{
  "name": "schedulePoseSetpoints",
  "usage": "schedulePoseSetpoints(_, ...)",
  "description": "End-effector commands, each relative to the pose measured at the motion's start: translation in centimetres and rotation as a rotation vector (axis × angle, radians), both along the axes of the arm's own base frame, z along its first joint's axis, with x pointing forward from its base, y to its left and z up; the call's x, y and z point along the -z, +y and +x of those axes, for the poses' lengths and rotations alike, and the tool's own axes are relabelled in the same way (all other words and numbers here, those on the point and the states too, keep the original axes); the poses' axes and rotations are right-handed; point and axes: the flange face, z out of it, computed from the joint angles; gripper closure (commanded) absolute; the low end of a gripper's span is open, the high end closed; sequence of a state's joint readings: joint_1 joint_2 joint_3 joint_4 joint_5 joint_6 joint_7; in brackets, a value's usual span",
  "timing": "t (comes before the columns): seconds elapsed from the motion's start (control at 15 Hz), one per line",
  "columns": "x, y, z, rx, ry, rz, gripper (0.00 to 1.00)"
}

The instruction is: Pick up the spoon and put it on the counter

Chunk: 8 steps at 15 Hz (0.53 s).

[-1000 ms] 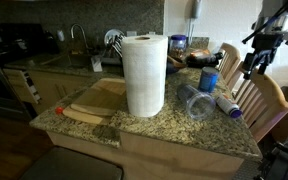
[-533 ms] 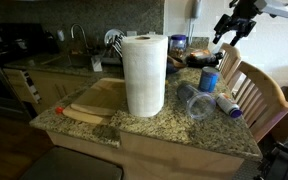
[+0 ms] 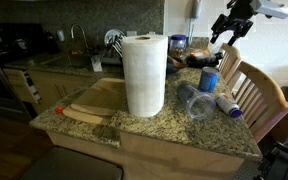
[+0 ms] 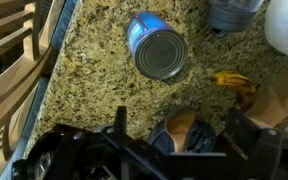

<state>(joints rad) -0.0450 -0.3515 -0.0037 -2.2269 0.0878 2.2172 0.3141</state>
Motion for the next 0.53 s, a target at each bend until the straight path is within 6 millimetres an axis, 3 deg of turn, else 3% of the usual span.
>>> schedulePoseSetpoints(0.0, -0.05, -0.01, 0.01, 0.0, 0.001, 0.0, 0.0)
schedulePoseSetpoints(0.47, -0.13, 0.16, 0.15, 0.002, -0.003, -0.003, 0.0)
